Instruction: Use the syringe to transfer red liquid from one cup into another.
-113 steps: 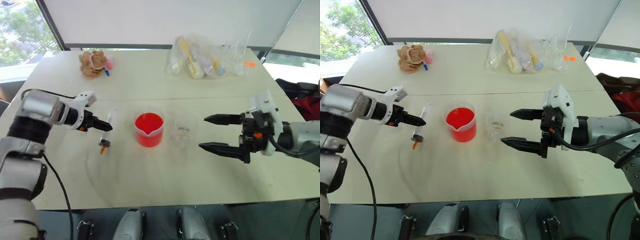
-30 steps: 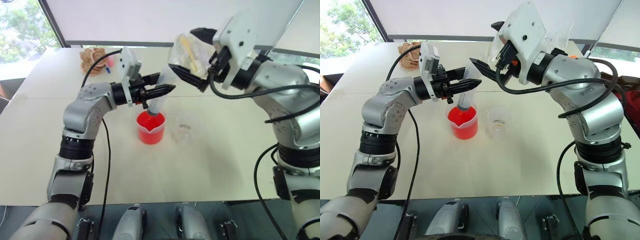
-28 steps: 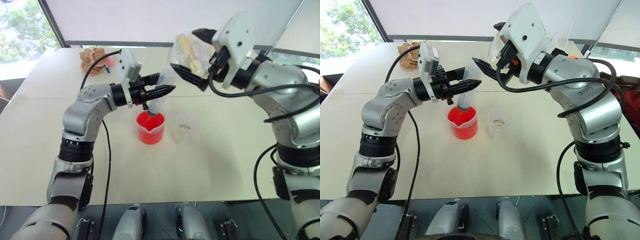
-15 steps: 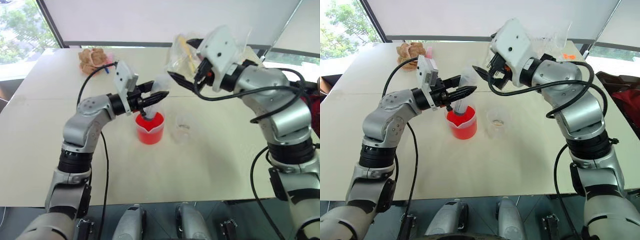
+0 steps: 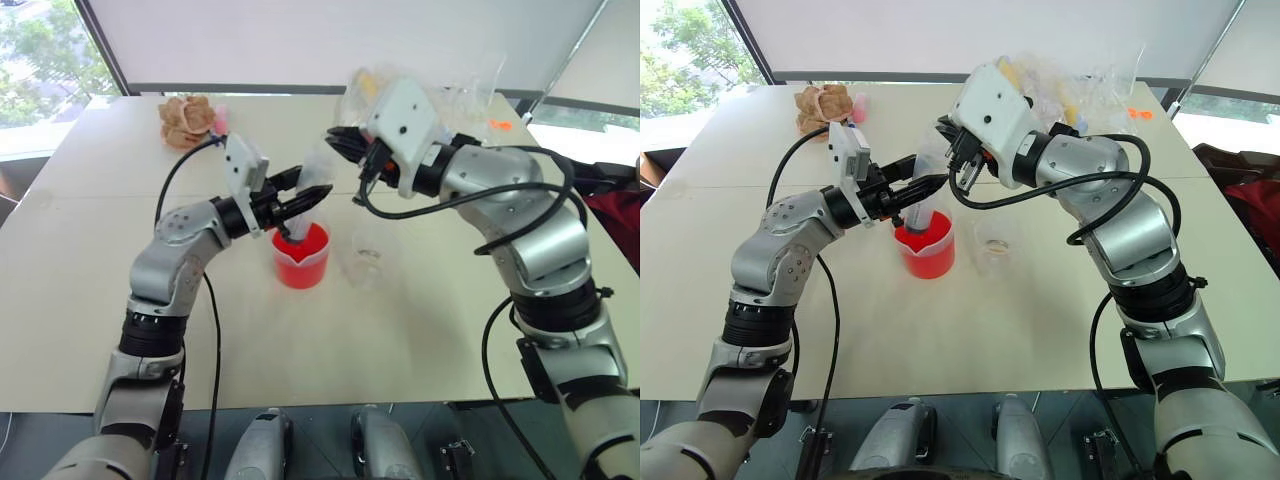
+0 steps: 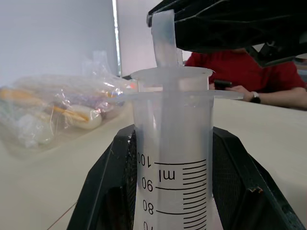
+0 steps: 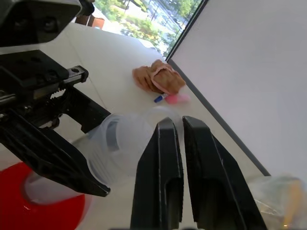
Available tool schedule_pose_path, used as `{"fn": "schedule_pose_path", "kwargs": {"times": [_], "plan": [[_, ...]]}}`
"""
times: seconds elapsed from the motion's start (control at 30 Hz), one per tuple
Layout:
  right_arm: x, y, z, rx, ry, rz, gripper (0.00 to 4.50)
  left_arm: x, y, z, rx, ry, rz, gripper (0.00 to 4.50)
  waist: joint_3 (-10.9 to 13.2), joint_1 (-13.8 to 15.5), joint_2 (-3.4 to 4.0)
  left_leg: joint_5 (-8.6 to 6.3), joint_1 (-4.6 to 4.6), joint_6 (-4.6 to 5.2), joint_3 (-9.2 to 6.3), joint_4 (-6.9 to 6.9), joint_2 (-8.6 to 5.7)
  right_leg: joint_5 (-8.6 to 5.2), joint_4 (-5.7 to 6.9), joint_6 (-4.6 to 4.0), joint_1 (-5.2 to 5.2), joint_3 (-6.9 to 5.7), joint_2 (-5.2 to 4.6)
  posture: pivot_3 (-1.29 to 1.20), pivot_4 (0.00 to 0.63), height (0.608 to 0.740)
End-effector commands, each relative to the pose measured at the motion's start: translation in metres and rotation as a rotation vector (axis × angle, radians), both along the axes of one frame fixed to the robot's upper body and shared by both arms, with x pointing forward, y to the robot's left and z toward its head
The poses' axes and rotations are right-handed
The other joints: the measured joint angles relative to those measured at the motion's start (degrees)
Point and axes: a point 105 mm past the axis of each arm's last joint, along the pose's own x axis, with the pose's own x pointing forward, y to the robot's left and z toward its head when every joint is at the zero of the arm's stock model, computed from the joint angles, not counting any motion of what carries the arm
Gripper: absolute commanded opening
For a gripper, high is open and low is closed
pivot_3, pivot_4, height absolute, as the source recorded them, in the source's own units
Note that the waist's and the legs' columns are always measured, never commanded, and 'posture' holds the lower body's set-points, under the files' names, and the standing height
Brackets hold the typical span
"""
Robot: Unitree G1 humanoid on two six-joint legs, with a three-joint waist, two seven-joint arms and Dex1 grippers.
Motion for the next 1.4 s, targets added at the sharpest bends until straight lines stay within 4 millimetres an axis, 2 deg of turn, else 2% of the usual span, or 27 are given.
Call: {"fn": "schedule_pose_path", "kwargs": {"times": [0.03, 0.27, 0.7, 1.0, 1.1, 1.2, 1.3, 1.37, 1.4], "plan": [[0.0, -0.014, 0.026, 0.056, -0.087, -0.058, 0.06, -0.006, 0.0, 0.013, -0.018, -0.052, -0.03, 1.49, 0.0, -0.01, 0.0, 0.0, 0.0, 0.0, 0.0, 0.0, 0.0, 0.0, 0.0, 0.0, 0.0, 0.0, 0.0, 0.0, 0.15, 0.74], [0.006, -0.026, 0.047, 0.114, -0.161, -0.125, 0.06, -0.009, -0.001, -0.001, 0.0, 0.002, -0.059, 1.49, 0.0, -0.05, 0.0, 0.0, 0.0, 0.0, 0.0, 0.0, 0.0, 0.0, 0.0, 0.0, 0.0, 0.0, 0.0, 0.0, 0.15, 0.74], [0.012, -0.043, 0.077, 0.198, -0.272, -0.214, 0.06, -0.008, -0.005, -0.005, -0.002, 0.009, -0.066, 1.49, 0.0, -0.03, 0.0, 0.0, 0.0, -0.01, 0.0, 0.0, 0.0, 0.0, 0.0, 0.0, 0.0, 0.0, 0.0, 0.0, 0.15, 0.74], [0.013, -0.049, 0.082, 0.201, -0.296, -0.243, 0.06, -0.008, -0.009, -0.012, 0.002, 0.026, -0.082, 1.49, 0.0, -0.05, 0.0, 0.0, 0.0, -0.01, 0.0, 0.0, 0.0, 0.0, 0.0, 0.0, 0.0, 0.0, 0.0, 0.0, 0.15, 0.74], [0.012, -0.046, 0.079, 0.206, -0.275, -0.223, 0.06, -0.007, -0.011, -0.008, -0.014, 0.023, -0.083, 1.49, 0.0, -0.05, 0.0, 0.0, 0.0, -0.01, 0.0, -0.01, 0.0, 0.0, 0.0, 0.0, 0.0, 0.0, 0.0, 0.0, 0.15, 0.74], [0.011, -0.045, 0.072, 0.214, -0.24, -0.204, 0.93, -0.005, -0.011, 0.0, -0.046, 0.011, -0.077, 1.49, 0.0, 0.02, 0.0, 0.01, 0.0, -0.01, 0.0, -0.01, 0.0, 0.0, 0.0, 0.0, 0.0, 0.0, 0.0, 0.0, 0.15, 0.74], [0.009, -0.045, 0.064, 0.193, -0.213, -0.191, 2.52, -0.003, -0.008, 0.005, -0.054, 0.003, -0.069, 1.49, 0.0, 0.04, 0.0, 0.0, 0.0, -0.01, 0.0, -0.01, 0.0, 0.0, -0.01, 0.0, 0.0, 0.0, 0.0, 0.0, 0.15, 0.74], [-0.002, -0.038, 0.052, 0.138, -0.168, -0.101, 3.4, -0.002, -0.006, 0.007, -0.054, 0.001, -0.06, 1.49, 0.0, 0.1, 0.0, 0.0, 0.0, 0.0, 0.0, -0.01, 0.0, 0.0, -0.01, 0.0, 0.0, 0.0, 0.0, 0.0, 0.15, 0.74], [-0.006, -0.041, 0.051, 0.141, -0.154, -0.084, 3.4, -0.001, -0.004, 0.007, -0.057, 0.003, -0.054, 1.49, 0.0, 0.09, 0.0, -0.01, -0.01, 0.02, -0.01, -0.03, 0.0, 0.0, -0.02, 0.0, 0.0, -0.01, 0.0, 0.0, 0.15, 0.74]]}}
